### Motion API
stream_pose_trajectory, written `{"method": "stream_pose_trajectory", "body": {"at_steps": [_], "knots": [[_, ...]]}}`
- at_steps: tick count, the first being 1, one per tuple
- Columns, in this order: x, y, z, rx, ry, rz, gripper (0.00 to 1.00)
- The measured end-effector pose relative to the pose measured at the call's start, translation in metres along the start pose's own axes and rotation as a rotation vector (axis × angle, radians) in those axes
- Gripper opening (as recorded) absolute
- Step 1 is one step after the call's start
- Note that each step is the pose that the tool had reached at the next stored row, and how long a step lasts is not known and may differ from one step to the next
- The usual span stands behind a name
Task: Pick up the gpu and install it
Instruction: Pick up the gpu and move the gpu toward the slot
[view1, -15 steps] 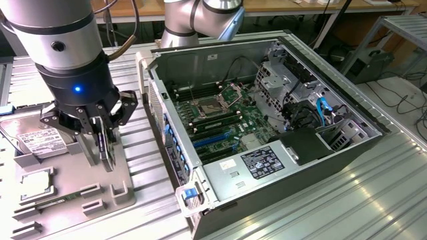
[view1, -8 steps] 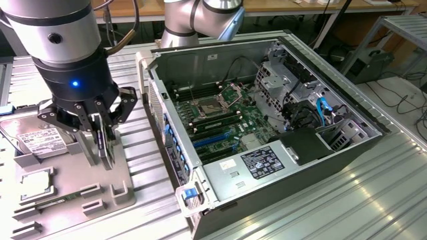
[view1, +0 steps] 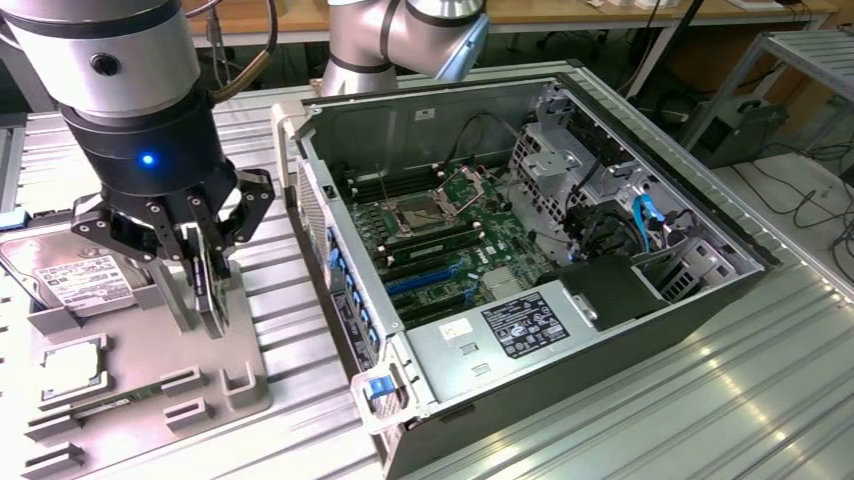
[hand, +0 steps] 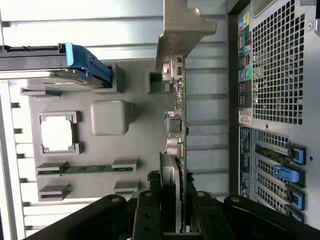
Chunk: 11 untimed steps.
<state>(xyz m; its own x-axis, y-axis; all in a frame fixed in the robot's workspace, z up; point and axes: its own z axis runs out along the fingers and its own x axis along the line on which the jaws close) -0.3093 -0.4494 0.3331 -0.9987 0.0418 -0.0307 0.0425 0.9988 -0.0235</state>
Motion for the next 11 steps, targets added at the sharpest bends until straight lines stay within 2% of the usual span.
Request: {"method": "stream_pose_trajectory", "body": {"at_steps": [6,11], "knots": [[-0.0001,-0.0001,-0.0023,0.0048,0.0000,0.000,0.28],[-0.0002,-0.0001,-0.0049,0.0117,-0.0004,0.000,0.28]]}}
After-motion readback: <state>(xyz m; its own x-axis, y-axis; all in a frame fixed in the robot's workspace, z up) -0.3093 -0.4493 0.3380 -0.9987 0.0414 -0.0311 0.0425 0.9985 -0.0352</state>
